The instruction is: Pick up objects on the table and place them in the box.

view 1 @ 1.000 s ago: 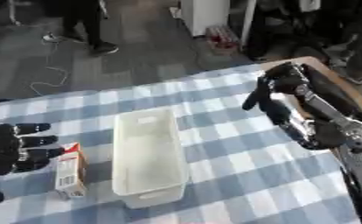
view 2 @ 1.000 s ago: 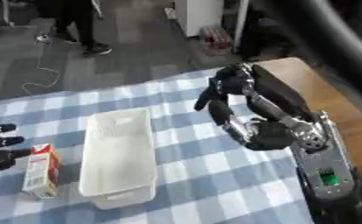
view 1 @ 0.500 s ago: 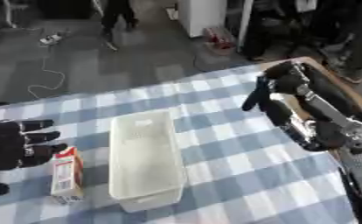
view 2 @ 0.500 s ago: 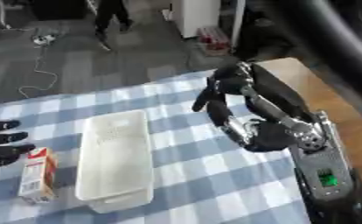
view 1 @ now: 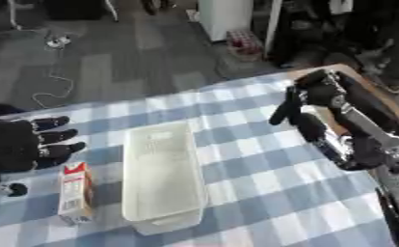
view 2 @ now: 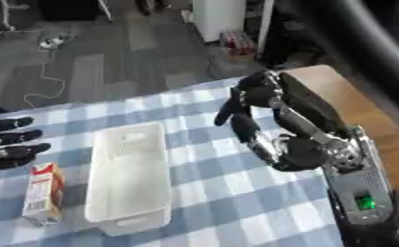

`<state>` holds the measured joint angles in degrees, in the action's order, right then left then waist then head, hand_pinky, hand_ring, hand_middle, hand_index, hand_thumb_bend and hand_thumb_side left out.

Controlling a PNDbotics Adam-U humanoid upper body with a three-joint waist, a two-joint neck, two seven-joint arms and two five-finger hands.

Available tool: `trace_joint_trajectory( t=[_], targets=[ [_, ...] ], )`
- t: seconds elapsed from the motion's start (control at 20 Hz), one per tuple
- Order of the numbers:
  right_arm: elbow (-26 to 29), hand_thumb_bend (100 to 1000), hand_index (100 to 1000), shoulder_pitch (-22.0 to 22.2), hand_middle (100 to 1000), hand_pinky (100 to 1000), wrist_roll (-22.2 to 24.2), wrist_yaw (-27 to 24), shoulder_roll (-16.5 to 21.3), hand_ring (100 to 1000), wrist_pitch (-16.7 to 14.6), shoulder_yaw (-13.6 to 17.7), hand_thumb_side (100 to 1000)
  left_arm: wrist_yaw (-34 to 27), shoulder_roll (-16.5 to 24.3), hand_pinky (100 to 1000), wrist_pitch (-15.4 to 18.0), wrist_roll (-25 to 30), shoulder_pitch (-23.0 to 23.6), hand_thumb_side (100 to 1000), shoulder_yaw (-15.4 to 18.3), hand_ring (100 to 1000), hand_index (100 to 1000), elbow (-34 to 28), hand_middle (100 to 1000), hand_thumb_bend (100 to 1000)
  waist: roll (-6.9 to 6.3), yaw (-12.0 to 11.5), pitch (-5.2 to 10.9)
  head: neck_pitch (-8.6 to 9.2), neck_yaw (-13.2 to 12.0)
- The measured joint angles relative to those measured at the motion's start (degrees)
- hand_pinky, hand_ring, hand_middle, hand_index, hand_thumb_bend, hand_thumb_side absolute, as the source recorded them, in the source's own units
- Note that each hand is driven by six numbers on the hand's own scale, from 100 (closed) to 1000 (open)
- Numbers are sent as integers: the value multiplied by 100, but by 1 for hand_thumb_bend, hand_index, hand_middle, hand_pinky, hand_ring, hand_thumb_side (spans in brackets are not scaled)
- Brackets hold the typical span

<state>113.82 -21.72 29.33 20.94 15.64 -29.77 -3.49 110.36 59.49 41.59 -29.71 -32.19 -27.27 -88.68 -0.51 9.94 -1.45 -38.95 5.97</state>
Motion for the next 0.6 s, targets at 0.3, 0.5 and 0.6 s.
trace_joint_trajectory(
  t=[0.3,0.5,0.6],
  targets=[
    [0,100,607,-57,335,328,10,-32,-70,300,-7,-2,1000,148,-119,830,-73,-73,-14,760,-73,878,856,152,912,382,6,98,-37,6,0],
    [0,100,604,-101,337,330,63,-46,-121,302,-11,-4,1000,234,-144,829,-121,-121,-14,769,-105,877,857,205,912,377,-1,153,-50,-7,-100],
    [0,100,602,-107,337,331,88,-67,-147,302,-15,-5,1000,251,-144,828,-145,-145,-14,774,-105,875,857,208,911,379,-6,175,-66,-8,-103]
  ],
)
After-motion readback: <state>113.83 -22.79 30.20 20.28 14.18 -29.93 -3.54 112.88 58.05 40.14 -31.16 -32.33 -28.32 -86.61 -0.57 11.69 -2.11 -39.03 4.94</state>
